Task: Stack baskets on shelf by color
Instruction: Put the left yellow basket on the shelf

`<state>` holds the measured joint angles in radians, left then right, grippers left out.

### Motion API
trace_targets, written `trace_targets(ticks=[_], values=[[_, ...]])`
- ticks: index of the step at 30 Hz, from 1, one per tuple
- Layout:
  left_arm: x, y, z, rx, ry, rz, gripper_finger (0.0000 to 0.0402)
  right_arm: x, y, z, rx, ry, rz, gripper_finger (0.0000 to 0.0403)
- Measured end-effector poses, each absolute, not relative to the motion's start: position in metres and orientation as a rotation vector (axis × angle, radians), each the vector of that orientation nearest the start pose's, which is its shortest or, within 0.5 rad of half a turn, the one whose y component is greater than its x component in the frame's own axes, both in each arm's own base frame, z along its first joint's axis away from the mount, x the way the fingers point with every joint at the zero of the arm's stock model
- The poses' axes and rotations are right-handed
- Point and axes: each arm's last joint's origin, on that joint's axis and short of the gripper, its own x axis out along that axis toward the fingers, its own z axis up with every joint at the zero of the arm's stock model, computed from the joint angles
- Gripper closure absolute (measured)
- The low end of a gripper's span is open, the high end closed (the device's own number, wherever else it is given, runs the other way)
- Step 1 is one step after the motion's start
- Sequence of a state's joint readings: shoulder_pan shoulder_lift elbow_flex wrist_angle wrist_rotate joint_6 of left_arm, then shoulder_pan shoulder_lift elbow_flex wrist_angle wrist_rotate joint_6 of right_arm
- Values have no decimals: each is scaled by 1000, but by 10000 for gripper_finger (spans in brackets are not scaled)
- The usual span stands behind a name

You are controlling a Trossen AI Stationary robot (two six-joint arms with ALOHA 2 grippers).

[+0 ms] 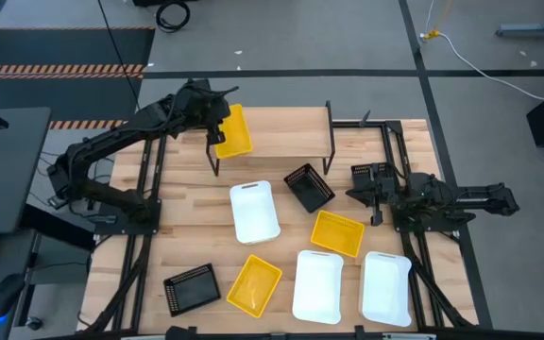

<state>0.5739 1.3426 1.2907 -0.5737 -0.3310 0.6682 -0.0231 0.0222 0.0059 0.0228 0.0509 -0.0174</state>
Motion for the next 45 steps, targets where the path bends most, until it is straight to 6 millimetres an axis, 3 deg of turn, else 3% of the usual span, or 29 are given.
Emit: trace_targets(ticks=[9,14,19,27,35,45], values=[[238,159,356,556,900,699,265,99,-4,166,-9,-6,-74,390],[248,134,357,530,859,621,242,99,-4,166,-9,-6,-74,390],[256,106,342,450,940,518,235,99,-4,166,-9,-6,-74,390],[259,85,331,367,1001,477,235,99,-4,166,-5,-7,-74,390],[261,97,317,323,1089,488,234,99,-4,166,-2,-7,-74,390],[282,117,291,339,1155,468,232,99,-4,166,-2,-7,-74,390]])
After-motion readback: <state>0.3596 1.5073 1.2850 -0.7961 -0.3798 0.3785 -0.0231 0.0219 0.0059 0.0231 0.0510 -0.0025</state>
